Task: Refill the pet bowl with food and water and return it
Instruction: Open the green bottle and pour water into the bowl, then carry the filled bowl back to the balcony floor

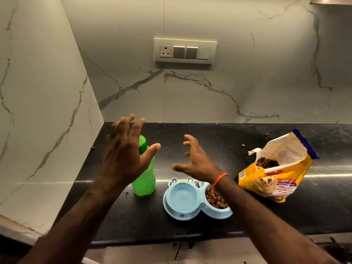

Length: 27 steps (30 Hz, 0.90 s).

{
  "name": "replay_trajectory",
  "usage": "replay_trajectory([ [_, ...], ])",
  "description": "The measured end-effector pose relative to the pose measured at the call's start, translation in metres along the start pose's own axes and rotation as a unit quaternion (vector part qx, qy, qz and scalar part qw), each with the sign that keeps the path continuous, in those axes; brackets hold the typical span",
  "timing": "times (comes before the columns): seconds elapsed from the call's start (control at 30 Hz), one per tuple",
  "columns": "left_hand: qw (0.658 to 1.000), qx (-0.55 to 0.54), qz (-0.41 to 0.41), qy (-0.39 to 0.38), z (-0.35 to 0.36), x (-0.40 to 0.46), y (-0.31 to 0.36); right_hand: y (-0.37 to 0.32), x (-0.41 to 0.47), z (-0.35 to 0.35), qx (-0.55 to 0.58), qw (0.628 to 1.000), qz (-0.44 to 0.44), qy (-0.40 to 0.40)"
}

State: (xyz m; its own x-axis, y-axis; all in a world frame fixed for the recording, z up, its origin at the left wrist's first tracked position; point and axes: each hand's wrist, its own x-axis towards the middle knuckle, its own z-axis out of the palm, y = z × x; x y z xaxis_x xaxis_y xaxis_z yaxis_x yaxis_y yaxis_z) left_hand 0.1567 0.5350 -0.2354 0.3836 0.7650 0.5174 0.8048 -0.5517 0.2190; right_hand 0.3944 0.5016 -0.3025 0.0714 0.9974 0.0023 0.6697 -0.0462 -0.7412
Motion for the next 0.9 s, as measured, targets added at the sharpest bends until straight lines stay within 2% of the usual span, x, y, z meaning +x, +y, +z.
replay_trajectory([
  [0.03,0.997,-0.041,0.032,0.053,0.001,-0.005,0.005,0.011,-0.005,-0.012,0.001,1.0,0.012,0.022],
  [0.1,0.986,-0.127,0.086,0.068,0.006,-0.018,0.016,0.035,-0.018,-0.035,0.003,0.998,0.037,0.042],
  [0.13,0.98,-0.163,0.11,0.037,0.012,-0.026,0.021,0.048,-0.026,-0.045,0.001,0.998,0.049,0.04],
  [0.2,0.97,-0.196,0.122,-0.072,0.032,-0.046,0.027,0.074,-0.039,-0.061,-0.006,0.997,0.074,0.028],
  [0.27,0.963,-0.193,0.098,-0.159,0.057,-0.064,0.026,0.094,-0.05,-0.069,-0.013,0.995,0.093,0.011],
  [0.4,0.941,-0.186,0.018,-0.281,0.104,-0.086,0.024,0.123,-0.066,-0.063,-0.019,0.99,0.126,-0.054],
  [0.53,0.909,-0.19,-0.042,-0.369,0.131,-0.097,0.03,0.141,-0.079,-0.047,-0.043,0.982,0.145,-0.113],
  [0.67,0.898,-0.202,-0.064,-0.387,0.147,-0.109,0.036,0.151,-0.086,-0.035,-0.096,0.98,0.118,-0.125],
  [0.9,0.906,-0.209,-0.132,-0.342,0.16,-0.12,0.054,0.164,-0.091,-0.031,-0.139,0.978,0.082,-0.133],
])
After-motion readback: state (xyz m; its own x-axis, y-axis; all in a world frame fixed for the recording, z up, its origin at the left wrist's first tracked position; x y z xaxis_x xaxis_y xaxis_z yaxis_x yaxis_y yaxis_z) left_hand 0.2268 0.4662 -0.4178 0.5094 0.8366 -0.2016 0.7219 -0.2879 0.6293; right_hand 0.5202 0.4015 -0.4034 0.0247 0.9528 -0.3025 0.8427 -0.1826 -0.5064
